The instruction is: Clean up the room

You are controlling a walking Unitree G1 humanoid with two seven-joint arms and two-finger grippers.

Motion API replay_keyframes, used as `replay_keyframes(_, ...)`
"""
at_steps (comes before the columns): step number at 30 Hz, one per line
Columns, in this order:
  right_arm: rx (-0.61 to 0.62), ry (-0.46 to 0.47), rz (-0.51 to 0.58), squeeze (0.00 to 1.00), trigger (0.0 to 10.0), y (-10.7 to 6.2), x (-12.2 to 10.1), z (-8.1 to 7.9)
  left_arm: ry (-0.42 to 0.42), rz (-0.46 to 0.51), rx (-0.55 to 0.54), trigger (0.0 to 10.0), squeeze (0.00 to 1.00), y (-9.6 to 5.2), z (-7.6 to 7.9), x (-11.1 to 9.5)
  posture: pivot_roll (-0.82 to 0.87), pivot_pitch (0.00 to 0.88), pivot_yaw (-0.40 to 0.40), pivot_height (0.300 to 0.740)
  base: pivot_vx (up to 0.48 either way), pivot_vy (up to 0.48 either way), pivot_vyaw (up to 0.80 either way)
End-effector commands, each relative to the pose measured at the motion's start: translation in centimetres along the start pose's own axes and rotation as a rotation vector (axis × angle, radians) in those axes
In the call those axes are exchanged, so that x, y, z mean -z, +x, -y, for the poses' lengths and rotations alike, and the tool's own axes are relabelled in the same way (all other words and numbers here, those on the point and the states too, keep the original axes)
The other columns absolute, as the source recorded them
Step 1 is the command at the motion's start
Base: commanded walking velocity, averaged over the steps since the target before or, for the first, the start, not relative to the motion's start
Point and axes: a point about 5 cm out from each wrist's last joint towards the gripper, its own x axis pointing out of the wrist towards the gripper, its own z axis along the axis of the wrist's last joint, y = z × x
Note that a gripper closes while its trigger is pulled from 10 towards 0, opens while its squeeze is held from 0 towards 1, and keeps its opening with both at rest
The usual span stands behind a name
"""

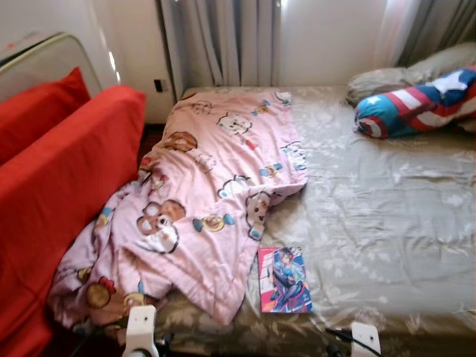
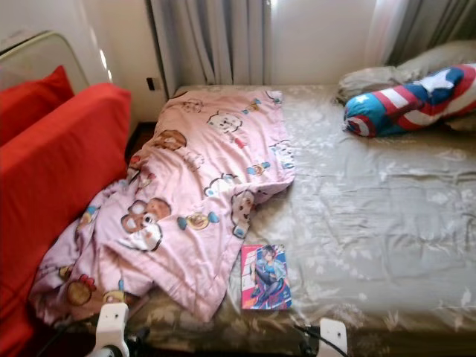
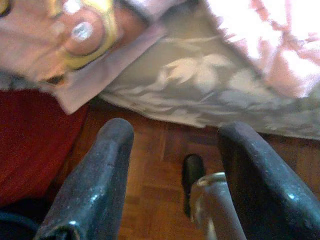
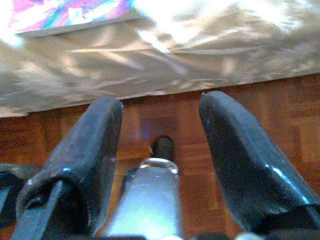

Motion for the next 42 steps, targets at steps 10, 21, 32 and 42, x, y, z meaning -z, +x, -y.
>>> replay_keyframes(10,0.014,-0.009,-0.013,0.0,10.0,-0.1,0.2,0.63,-0.03,-0.013,0.013,10.0,0.0,-0.05,0.51,0.44,0.01,0.031,0.001,0.74,0.0,0.0,0.58)
replay_keyframes(21,0.021,0.014,-0.008,0.0,10.0,-0.1,0.15,0.69,-0.032,-0.012,0.018,10.0,0.0,-0.04,0.58,0.44,0.01,0.028,0.004,0.74,0.0,0.0,0.29)
replay_keyframes(32,0.033,0.031,0.017,0.0,10.0,-0.02,-0.34,0.68,-0.03,-0.01,0.024,10.0,0.0,-0.04,0.58,0.4,0.02,0.023,0.005,0.74,0.0,0.0,0.0)
replay_keyframes(42,0.051,0.054,0.011,0.0,10.0,0.01,-0.39,0.76,-0.033,-0.012,0.021,10.0,0.0,-0.07,0.54,0.49,0.02,0.027,0.003,0.74,0.0,0.0,-0.35)
